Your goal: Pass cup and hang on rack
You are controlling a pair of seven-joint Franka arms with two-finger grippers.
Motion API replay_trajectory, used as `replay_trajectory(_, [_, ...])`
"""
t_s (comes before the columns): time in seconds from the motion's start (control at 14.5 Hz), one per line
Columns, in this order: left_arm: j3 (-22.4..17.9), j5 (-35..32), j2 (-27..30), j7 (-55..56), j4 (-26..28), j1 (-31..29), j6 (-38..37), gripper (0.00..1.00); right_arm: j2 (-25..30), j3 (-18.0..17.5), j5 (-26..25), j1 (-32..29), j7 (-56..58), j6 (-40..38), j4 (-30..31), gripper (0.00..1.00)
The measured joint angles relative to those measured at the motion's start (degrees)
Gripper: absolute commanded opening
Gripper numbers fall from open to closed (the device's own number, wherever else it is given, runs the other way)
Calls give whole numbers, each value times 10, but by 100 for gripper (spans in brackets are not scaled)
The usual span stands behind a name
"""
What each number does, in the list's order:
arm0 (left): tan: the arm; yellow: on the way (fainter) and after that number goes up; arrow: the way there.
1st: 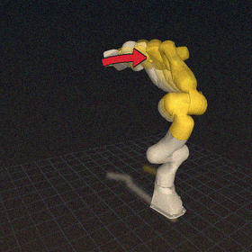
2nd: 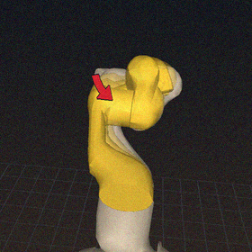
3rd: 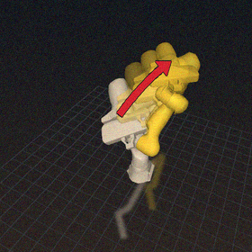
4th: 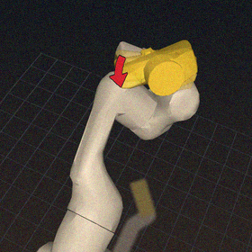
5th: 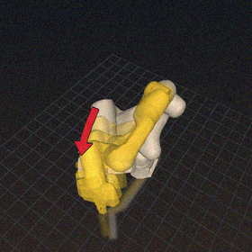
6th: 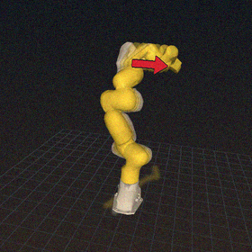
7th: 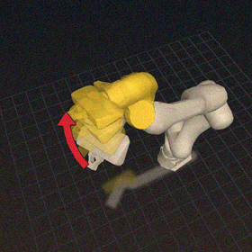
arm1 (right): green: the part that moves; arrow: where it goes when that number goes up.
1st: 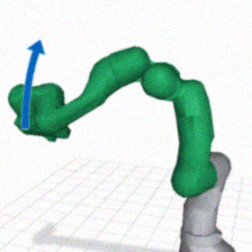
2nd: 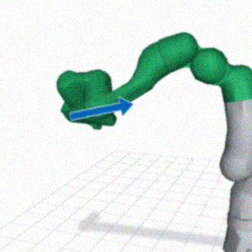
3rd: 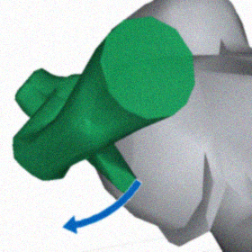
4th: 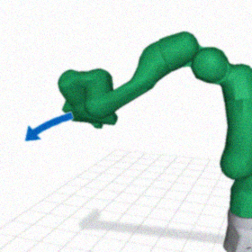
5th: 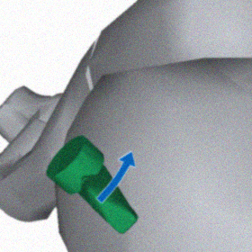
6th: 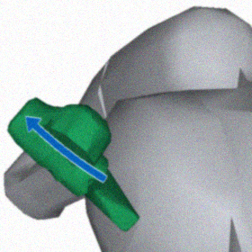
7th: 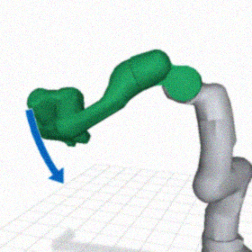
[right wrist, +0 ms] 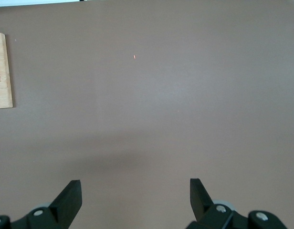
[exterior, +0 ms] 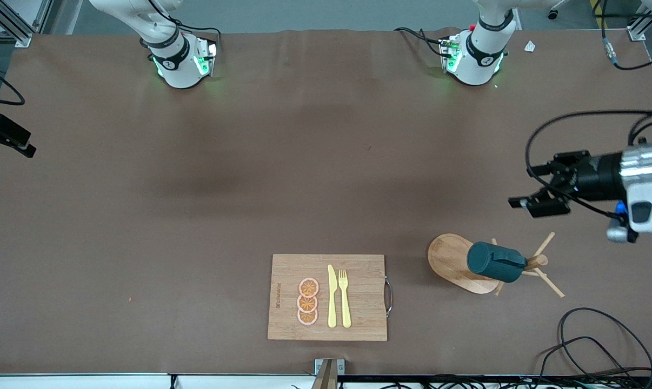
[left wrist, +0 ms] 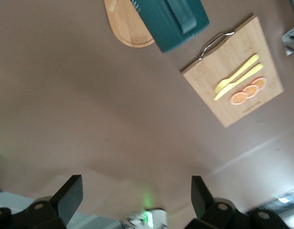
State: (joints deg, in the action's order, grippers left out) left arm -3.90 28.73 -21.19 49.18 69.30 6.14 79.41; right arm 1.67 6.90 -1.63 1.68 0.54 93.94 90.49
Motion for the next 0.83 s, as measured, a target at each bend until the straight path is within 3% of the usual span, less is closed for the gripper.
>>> replay_trajectory(0.42, [0,-193,41,-33,6,123,-22,100,0,0,0,0,0,0,0,100])
replay_trajectory(0.83, [-6,-268,41,-206,12,126,-22,100,0,0,0,0,0,0,0,100])
